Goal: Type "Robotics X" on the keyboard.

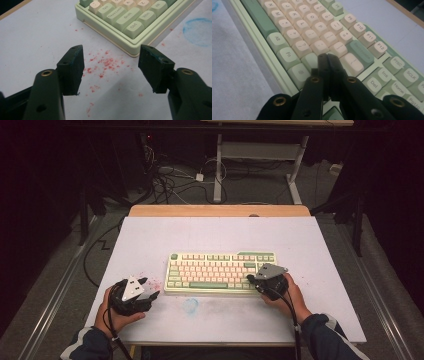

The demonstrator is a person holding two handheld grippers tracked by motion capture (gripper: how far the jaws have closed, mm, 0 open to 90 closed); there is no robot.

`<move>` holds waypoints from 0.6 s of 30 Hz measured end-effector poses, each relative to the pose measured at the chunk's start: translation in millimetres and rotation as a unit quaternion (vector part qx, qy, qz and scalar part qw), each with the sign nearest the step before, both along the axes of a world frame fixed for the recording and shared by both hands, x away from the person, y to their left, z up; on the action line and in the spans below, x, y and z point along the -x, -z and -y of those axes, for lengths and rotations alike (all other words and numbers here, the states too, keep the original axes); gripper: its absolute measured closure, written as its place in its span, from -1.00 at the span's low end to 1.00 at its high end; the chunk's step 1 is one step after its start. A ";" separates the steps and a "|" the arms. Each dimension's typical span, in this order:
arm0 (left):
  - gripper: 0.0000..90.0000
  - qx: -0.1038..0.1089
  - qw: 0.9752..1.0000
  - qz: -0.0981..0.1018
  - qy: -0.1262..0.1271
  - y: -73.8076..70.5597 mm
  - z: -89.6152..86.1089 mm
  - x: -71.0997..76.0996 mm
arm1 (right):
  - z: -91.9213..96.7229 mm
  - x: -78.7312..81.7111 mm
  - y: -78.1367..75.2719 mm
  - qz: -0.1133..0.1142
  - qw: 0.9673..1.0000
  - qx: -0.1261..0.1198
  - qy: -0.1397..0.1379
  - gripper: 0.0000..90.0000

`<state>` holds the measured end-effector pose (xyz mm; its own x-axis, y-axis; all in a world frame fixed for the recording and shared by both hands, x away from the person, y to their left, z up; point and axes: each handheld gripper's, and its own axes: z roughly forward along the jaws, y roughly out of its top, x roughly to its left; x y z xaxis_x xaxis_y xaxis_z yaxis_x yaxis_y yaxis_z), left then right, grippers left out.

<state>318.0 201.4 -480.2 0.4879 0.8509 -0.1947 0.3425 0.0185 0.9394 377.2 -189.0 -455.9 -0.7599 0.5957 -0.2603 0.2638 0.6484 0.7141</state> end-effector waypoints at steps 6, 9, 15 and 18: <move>0.62 -0.004 1.000 -0.007 0.017 -5.1 -0.5 1.6 | 1.9 0.7 1.3 0.001 1.000 -0.006 0.002 1.00; 0.84 -0.008 1.000 -0.005 0.024 -7.1 1.1 1.4 | 2.0 0.7 1.8 0.003 1.000 -0.007 0.002 1.00; 0.95 -0.013 0.999 -0.007 0.033 -19.1 9.0 -8.1 | 2.3 1.0 2.9 0.006 1.000 -0.010 0.003 1.00; 0.95 -0.016 0.999 -0.017 0.036 -27.0 18.8 -13.9 | 2.5 1.3 3.2 0.006 1.000 -0.011 0.003 1.00</move>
